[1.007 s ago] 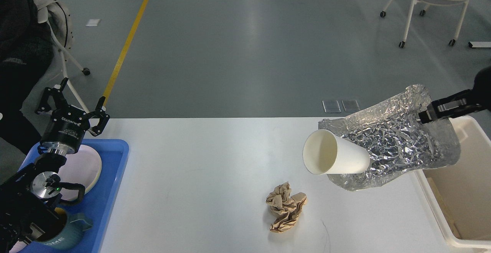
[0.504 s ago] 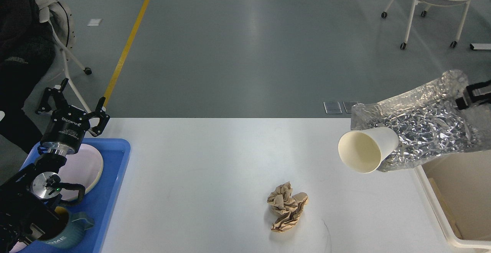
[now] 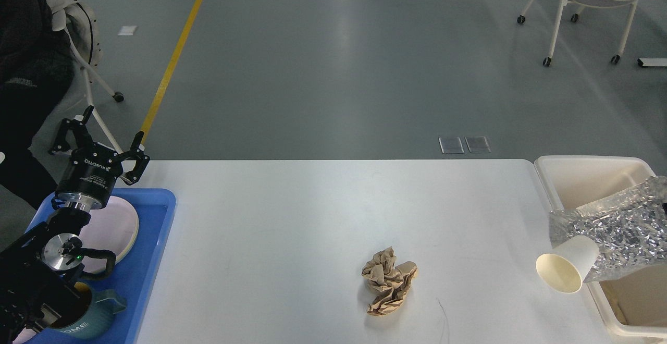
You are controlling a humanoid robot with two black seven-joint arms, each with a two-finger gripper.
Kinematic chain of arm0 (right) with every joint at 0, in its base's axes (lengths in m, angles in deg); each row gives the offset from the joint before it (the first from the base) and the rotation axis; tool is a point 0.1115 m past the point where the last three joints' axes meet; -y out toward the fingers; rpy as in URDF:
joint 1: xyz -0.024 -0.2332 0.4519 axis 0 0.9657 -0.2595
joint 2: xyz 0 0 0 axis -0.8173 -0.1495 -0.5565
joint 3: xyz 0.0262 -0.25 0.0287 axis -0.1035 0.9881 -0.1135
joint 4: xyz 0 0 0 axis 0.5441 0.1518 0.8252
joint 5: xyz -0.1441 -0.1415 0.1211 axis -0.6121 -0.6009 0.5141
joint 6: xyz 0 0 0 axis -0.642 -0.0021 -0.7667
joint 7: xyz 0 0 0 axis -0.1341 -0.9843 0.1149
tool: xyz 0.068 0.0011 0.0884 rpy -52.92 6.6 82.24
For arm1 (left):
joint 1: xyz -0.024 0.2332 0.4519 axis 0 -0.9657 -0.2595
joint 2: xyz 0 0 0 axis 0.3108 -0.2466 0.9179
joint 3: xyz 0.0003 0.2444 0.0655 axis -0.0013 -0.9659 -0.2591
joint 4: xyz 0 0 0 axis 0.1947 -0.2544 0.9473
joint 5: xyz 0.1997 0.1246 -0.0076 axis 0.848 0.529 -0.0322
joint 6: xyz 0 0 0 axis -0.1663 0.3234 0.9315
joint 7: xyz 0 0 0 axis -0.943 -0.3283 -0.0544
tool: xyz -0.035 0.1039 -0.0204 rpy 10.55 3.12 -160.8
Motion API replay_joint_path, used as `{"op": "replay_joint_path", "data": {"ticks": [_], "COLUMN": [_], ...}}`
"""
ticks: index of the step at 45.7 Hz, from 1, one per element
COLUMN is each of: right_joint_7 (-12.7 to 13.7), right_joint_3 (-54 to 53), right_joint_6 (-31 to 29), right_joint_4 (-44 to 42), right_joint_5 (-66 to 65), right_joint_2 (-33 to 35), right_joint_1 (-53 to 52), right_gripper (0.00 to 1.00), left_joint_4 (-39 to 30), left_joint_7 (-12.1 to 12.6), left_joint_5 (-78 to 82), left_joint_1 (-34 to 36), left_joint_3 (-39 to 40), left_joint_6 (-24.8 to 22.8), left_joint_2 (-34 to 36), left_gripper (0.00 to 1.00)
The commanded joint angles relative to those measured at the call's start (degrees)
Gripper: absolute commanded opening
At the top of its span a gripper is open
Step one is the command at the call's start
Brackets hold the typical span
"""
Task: Tidy desktop
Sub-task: 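Lower the foil and cup into the white bin and release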
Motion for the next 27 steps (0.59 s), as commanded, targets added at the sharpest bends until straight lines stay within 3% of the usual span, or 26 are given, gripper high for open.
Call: {"op": "replay_joint_path", "data": {"ticks": [1, 6, 13, 27], "right_joint_7": [0.09, 1.58, 6.59, 8.96], "right_joint_3": [-3.11, -3.03, -2.32, 0.14], "right_joint_6": [-1.00, -1.53, -1.61, -2.93], "right_joint_4": [-14.21, -16.25, -16.51, -18.62], "right_joint_5": [3.99, 4.25, 3.90, 3.73], "right_joint_2": [-0.16, -0.51, -1.13, 0.89], "right_joint_1": [13.40, 16.04, 16.92, 15.34], "right_gripper": [0.00, 0.00, 0.00, 0.00], "left_joint_4": [0.00, 0.00, 0.00, 0.00], "left_joint_7": [0.00, 0.00, 0.00, 0.00], "left_joint_5": [-0.05, 0.04, 0.04, -0.05], "left_joint_1": [-0.01, -0.01, -0.01, -0.01], "left_joint_3": [0.01, 0.01, 0.01, 0.01], "left_joint_6": [0.09, 0.09, 0.09, 0.09], "left_joint_2": [0.00, 0.00, 0.00, 0.00], "left_gripper": [1.00, 1.00, 1.00, 1.00]}}
